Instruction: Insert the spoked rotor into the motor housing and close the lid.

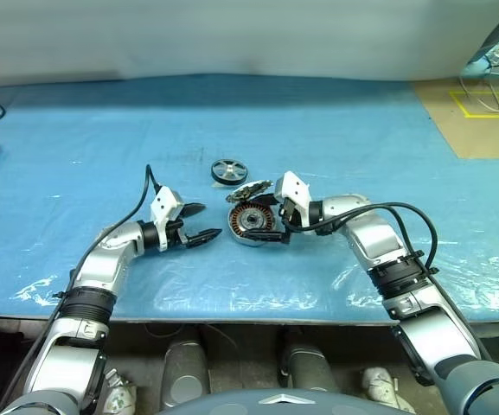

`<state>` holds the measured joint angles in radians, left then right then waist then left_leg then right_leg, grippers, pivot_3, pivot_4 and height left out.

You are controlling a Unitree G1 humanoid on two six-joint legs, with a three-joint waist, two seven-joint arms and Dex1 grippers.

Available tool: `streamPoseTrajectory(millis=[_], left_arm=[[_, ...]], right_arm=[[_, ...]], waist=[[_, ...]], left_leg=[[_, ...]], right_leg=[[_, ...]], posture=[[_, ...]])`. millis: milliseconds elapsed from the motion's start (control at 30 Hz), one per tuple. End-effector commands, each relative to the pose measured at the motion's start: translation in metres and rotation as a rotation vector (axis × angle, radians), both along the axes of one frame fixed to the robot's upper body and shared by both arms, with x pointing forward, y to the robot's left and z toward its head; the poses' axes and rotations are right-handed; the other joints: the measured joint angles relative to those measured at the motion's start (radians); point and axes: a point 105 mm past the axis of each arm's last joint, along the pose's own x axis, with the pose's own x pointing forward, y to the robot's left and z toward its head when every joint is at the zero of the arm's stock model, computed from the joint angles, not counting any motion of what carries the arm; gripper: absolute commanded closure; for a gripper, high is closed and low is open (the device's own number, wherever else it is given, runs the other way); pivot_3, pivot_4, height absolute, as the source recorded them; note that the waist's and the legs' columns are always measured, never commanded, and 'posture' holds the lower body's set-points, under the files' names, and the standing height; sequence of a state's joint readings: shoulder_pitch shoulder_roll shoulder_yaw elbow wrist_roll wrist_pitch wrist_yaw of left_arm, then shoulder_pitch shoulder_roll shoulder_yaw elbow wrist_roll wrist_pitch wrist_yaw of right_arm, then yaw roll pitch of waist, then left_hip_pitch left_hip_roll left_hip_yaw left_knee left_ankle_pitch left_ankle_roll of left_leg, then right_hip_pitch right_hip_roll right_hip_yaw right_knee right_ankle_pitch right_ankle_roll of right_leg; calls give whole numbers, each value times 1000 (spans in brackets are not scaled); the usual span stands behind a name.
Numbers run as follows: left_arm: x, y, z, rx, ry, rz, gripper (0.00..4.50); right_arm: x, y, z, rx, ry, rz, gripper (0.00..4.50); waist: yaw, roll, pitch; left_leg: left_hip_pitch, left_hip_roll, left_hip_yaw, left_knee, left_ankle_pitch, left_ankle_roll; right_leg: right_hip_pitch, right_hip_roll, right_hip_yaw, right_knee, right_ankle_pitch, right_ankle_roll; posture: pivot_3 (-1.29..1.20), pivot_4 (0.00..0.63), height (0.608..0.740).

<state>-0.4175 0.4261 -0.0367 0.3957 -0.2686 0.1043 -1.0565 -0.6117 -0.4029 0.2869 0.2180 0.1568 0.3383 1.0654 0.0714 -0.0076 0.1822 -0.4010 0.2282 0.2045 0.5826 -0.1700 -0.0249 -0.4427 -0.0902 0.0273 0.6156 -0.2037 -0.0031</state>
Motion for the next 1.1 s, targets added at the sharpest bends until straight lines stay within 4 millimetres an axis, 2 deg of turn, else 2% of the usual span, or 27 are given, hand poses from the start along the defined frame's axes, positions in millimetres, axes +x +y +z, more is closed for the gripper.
streamPoseTrajectory(millis=[33,467,1100], left_arm=[[1,-2,6,-1,-29,-23,0],[0,-3,-2,2,-11,-38,0],[8,-9,1,-20,-38,-36,0]], right_arm=[[-2,3,14,30,-50,8,62],[-5,0,14,26,-60,-7,62],[-3,3,18,34,-67,-13,62]], waist=[[0,0,0],[0,0,0],[1,0,0]], left_leg=[[0,0,0,0,0,0],[0,0,0,0,0,0],[1,-1,0,0,0,0]], right_leg=[[0,0,0,0,0,0],[0,0,0,0,0,0],[0,0,0,1,0,0]], posture=[[0,150,740],[0,150,740],[0,150,740]])
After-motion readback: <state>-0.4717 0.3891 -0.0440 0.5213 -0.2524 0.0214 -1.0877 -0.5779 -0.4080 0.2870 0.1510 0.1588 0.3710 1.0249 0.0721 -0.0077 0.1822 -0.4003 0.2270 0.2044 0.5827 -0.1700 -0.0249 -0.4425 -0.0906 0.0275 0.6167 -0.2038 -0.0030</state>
